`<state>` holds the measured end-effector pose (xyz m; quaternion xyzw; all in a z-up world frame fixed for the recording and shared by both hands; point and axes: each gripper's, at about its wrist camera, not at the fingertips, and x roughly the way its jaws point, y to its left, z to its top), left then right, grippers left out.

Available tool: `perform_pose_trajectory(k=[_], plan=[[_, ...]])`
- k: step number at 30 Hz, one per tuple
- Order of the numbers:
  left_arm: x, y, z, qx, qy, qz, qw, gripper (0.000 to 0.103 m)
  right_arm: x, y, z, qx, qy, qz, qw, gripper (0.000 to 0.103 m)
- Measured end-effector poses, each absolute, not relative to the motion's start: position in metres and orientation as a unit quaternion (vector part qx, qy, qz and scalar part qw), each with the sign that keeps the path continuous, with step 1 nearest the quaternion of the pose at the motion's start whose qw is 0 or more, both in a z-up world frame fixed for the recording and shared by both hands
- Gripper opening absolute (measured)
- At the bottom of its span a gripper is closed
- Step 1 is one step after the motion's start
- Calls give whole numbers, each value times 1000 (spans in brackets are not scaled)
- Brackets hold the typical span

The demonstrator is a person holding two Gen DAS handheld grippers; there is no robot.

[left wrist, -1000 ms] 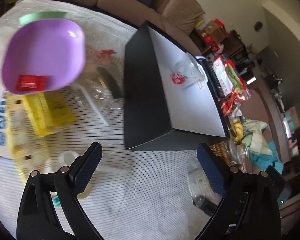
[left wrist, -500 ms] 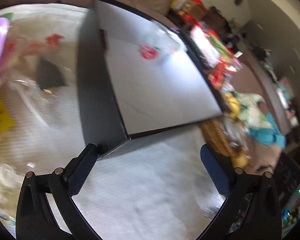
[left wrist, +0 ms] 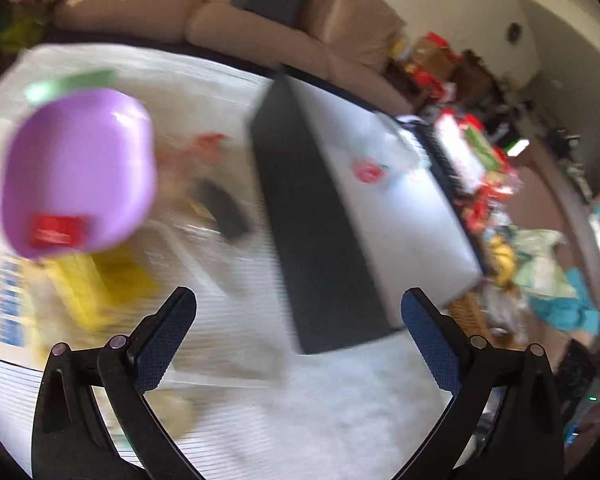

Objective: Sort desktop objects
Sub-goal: 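Move the left tool to the clear bag of gold clips while the right gripper holds the tape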

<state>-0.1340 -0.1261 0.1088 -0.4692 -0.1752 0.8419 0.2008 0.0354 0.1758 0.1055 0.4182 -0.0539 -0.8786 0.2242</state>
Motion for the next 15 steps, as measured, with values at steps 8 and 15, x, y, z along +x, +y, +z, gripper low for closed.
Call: perform_pose_trajectory(k=[8,15], plan=[[-185,-129,59,-525,-223,816,93,96,34,152,119,405,-63,-876,255,63],[-214,-115,21,-551,-243,798,28,63,33,153,122,403,-69,-874,262,63]])
